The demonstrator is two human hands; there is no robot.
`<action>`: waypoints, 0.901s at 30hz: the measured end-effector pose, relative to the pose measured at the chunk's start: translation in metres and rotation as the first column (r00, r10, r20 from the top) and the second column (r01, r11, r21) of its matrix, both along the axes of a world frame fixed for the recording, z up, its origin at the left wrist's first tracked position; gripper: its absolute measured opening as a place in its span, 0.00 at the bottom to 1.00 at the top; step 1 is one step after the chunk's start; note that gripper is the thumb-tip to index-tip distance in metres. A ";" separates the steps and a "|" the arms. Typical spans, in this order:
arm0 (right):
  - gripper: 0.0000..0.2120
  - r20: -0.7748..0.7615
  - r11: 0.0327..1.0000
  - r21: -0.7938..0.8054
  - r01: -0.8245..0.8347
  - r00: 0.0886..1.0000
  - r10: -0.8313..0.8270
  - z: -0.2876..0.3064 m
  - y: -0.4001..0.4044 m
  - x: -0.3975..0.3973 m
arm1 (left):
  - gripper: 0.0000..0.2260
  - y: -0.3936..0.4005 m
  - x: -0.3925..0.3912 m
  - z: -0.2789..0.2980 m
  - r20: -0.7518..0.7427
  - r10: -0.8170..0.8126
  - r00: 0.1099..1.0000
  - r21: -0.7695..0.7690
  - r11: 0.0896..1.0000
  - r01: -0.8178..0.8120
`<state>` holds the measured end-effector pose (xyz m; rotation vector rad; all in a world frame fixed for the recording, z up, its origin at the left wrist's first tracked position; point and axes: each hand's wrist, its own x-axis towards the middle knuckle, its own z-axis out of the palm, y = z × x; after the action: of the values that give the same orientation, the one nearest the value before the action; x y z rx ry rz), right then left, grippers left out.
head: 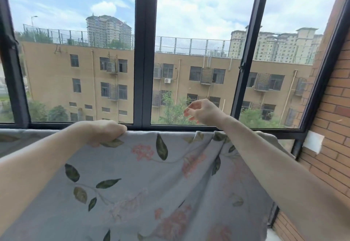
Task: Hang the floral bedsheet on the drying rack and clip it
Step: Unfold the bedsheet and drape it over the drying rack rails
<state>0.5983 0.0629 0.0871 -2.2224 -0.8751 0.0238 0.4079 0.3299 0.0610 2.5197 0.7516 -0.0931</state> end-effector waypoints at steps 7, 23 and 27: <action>0.30 0.325 0.974 -0.191 0.124 0.944 -0.057 -0.044 0.033 -0.067 | 0.13 -0.022 -0.011 0.007 0.034 0.004 0.999 -0.050 0.999 -0.003; 0.23 0.255 0.922 -0.345 0.174 0.963 -0.086 -0.040 0.049 -0.068 | 0.05 -0.009 -0.052 0.005 0.448 -0.258 0.856 0.371 0.925 0.085; 0.24 0.199 0.922 -0.362 0.138 0.978 -0.068 -0.035 0.047 -0.071 | 0.06 -0.015 -0.050 0.015 0.351 -0.279 0.894 0.526 0.848 0.058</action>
<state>0.5275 0.1102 0.0518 -2.6623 -0.9086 -0.0706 0.3576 0.3145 0.0763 2.9418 0.3997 0.6511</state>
